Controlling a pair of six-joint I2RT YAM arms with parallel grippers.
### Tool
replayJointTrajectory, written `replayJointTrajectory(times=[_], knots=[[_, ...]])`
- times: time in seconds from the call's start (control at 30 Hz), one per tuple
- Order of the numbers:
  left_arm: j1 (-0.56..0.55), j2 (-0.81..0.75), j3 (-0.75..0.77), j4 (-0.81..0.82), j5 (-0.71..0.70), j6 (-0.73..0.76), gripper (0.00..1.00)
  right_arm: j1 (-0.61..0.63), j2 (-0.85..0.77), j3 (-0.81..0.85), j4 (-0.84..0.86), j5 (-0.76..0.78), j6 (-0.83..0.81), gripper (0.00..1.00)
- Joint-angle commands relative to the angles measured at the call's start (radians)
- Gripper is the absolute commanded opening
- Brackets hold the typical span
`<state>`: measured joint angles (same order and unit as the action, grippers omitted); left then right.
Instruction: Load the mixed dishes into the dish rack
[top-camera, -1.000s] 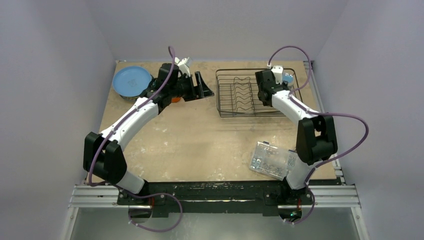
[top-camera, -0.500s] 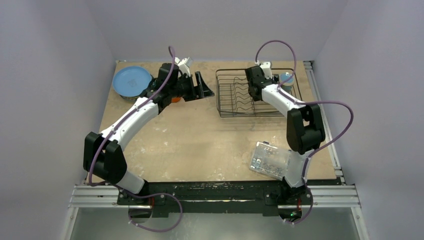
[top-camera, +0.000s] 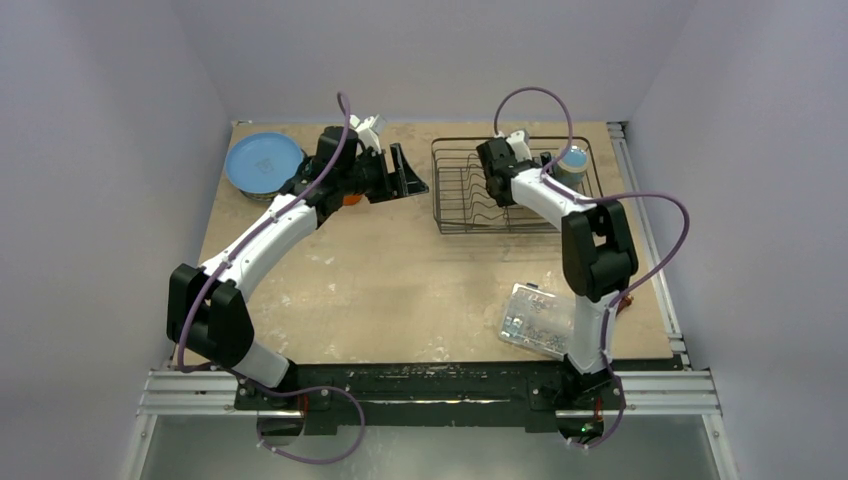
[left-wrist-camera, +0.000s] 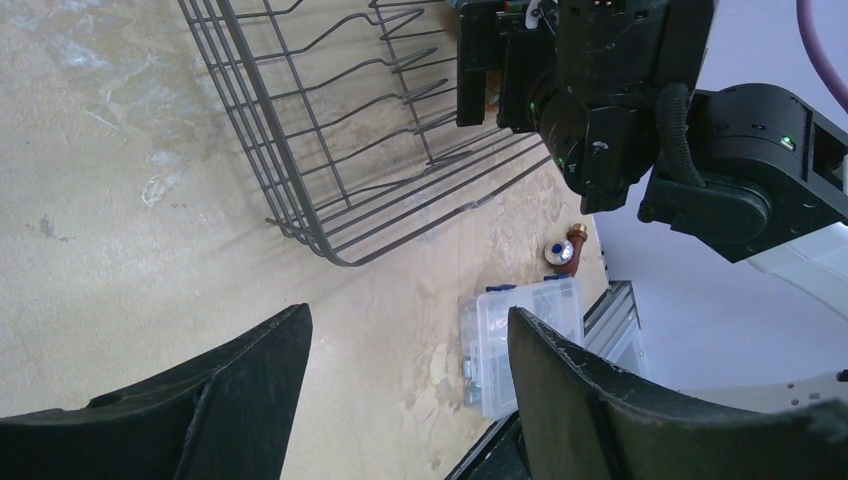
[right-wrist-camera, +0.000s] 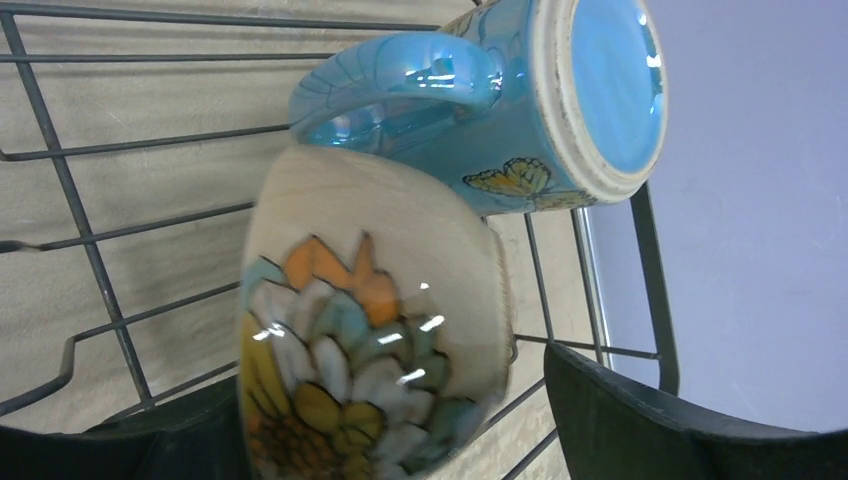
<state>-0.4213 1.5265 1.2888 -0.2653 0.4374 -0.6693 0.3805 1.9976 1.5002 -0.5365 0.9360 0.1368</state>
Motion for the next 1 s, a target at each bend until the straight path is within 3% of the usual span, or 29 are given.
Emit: replayJointTrajectory(times=[0.0,0.2,0.77,0.97], knots=[[0.003,0.004,0.045,0.016,0.007,0.001,0.71,0.009,-0.072,0.004,0.031,0.004,0.008,0.90],[0.003,0.003,0.044,0.018,0.009,0.002,0.71,0.009,-0.132,-0.035,0.042,-0.093,0.021,0.96],[0.003,0.004,0.045,0.016,0.011,0.007,0.71,0.014,-0.378,-0.199,0.102,-0.396,0.133,0.97],[0.003,0.003,0.044,0.013,0.006,0.014,0.71,-0.025,-0.406,-0.165,0.207,-0.458,0.245,0.89]])
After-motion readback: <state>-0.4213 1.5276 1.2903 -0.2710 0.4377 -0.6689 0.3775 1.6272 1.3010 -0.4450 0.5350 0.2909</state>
